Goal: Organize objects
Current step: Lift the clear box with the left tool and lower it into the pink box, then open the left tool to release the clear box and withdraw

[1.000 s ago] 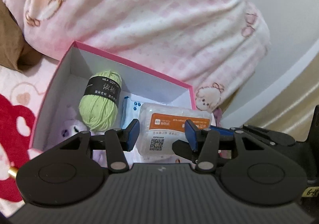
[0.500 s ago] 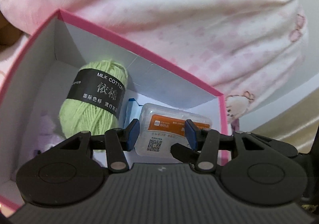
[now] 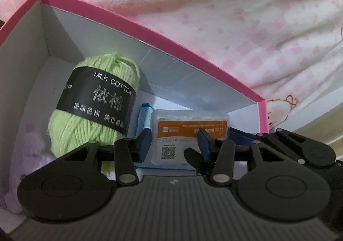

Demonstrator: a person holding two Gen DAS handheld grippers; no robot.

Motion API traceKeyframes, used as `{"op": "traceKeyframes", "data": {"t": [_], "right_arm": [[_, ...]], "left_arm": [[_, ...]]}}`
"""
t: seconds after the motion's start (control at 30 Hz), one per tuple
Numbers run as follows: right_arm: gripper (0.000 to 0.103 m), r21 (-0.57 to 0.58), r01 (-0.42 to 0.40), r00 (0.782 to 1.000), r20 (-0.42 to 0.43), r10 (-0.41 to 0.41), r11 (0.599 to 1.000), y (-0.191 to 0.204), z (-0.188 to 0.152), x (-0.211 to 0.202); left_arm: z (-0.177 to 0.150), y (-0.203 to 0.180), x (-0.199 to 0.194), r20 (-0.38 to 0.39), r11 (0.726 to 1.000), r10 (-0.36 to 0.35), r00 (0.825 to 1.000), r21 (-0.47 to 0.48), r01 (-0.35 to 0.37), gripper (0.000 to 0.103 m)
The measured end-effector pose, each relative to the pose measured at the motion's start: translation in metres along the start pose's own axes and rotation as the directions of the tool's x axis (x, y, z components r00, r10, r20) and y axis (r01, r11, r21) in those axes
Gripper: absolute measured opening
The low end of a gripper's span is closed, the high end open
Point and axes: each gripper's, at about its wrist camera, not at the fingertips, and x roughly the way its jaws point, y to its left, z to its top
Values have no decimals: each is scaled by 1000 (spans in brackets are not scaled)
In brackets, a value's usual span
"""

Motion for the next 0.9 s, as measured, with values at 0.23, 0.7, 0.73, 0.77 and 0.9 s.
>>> {"op": "traceKeyframes", "data": {"t": [0.23, 0.7, 0.73, 0.77, 0.9], "right_arm": [[59, -102, 8, 999, 52, -3, 995, 7, -19, -3], [40, -66, -6, 996, 90, 12, 998, 7, -24, -1], [40, -43, -21, 994, 102, 25, 999, 6, -27, -5], [43, -21, -38, 993, 111, 40, 999, 5, -30, -10], [47, 51, -100, 983, 157, 91, 994, 8, -48, -33]], "left_arm": [[-1, -6, 11, -35, 998, 37, 999, 44, -36, 36], [-6, -21, 13, -35, 992, 54, 998, 118, -50, 44], [-8, -21, 10, -44, 990, 66, 997, 131, -60, 45], [-10, -22, 6, -49, 987, 72, 996, 148, -64, 49], [-19, -30, -14, -75, 967, 85, 994, 248, -64, 51]]}}
